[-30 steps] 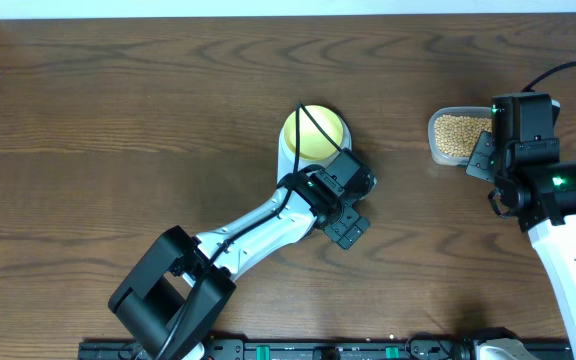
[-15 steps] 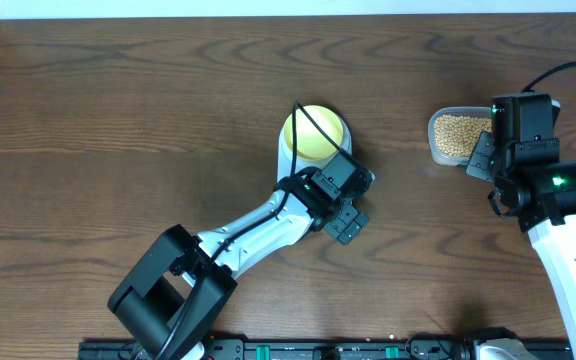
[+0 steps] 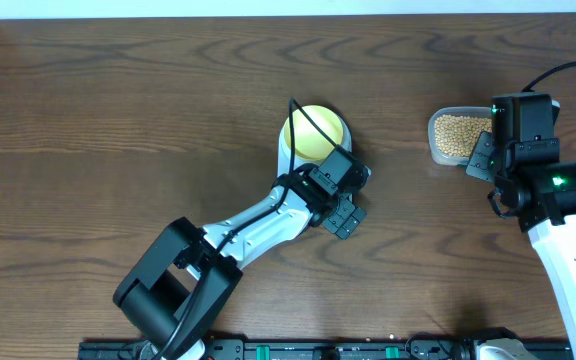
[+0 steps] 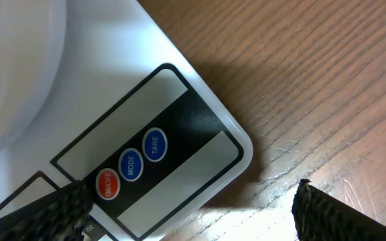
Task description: Scoop item into bowl and weigh 50g on scale
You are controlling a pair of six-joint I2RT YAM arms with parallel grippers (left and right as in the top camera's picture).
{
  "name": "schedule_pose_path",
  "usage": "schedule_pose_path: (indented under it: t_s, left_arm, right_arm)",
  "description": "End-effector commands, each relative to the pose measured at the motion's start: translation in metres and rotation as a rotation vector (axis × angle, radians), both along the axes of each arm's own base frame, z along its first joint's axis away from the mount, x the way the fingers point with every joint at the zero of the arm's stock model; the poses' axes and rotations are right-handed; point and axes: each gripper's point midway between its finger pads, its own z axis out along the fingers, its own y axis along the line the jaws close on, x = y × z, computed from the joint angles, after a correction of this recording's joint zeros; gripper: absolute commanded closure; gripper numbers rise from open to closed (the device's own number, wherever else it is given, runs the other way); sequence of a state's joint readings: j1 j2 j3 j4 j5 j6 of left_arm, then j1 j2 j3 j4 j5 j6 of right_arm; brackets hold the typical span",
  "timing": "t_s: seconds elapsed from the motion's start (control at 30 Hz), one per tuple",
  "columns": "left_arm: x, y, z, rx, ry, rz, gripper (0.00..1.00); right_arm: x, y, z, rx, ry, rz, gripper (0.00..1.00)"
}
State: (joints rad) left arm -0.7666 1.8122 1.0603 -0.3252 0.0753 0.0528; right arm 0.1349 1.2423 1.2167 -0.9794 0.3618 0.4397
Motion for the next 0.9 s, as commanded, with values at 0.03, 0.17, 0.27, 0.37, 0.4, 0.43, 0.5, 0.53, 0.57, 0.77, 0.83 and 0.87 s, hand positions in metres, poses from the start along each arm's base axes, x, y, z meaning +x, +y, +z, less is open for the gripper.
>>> schedule_pose_path:
  t_s: [0.03, 0.17, 0.27, 0.37, 0.4, 0.43, 0.5, 0.53, 0.57, 0.77, 0.83, 0.87]
  left_arm:
    - [-0.0011, 0.0048, -0.0063, 0.017, 0.007, 0.000, 0.02]
    - [-0.0027, 0.0025, -0.0075, 0.006, 0.017, -0.006, 0.02]
    - [-0.0034, 0.0010, -0.0076, 0.000, 0.021, -0.010, 0.02]
    - [-0.0043, 0.0000, -0.0077, -0.006, 0.026, -0.013, 0.02]
    - [-0.0052, -0.0010, -0.0077, -0.011, 0.031, -0.016, 0.02]
    - [-0.0060, -0.0018, -0.0076, -0.015, 0.035, -0.018, 0.02]
    - [-0.0064, -0.0020, -0.0078, -0.017, 0.038, -0.019, 0.02]
    - [-0.0065, -0.0020, -0.0082, -0.016, 0.039, -0.019, 0.02]
    - [-0.0068, -0.0020, -0.0089, -0.016, 0.041, -0.019, 0.02]
    - [-0.0078, -0.0015, -0.0130, -0.011, 0.051, -0.017, 0.02]
    - [-0.0078, -0.0013, -0.0135, -0.010, 0.052, -0.017, 0.02]
    - [-0.0078, -0.0013, -0.0137, -0.009, 0.052, -0.016, 0.02]
  right_arm:
    - [0.0002, -0.0010, 0.0100, 0.003, -0.031, -0.004, 0.99]
    - [0.0001, -0.0010, 0.0100, 0.003, -0.030, -0.004, 0.99]
    - [-0.0003, -0.0011, 0.0107, 0.003, -0.033, -0.004, 0.99]
    - [-0.0006, -0.0011, 0.0115, 0.004, -0.035, -0.004, 0.99]
    - [-0.0006, -0.0012, 0.0115, 0.003, -0.035, -0.004, 0.99]
    - [-0.0006, -0.0011, 0.0114, 0.004, -0.035, -0.004, 0.99]
    - [-0.0006, -0.0012, 0.0115, 0.003, -0.035, -0.004, 0.99]
    - [-0.0006, -0.0012, 0.0115, 0.003, -0.035, -0.004, 0.99]
    - [-0.0006, -0.0012, 0.0114, 0.003, -0.035, -0.004, 0.99]
    - [-0.0006, -0.0011, 0.0114, 0.003, -0.035, -0.004, 0.99]
    - [-0.0007, -0.0012, 0.0114, 0.003, -0.034, -0.004, 0.99]
    - [-0.0007, -0.0011, 0.0114, 0.003, -0.034, -0.004, 0.99]
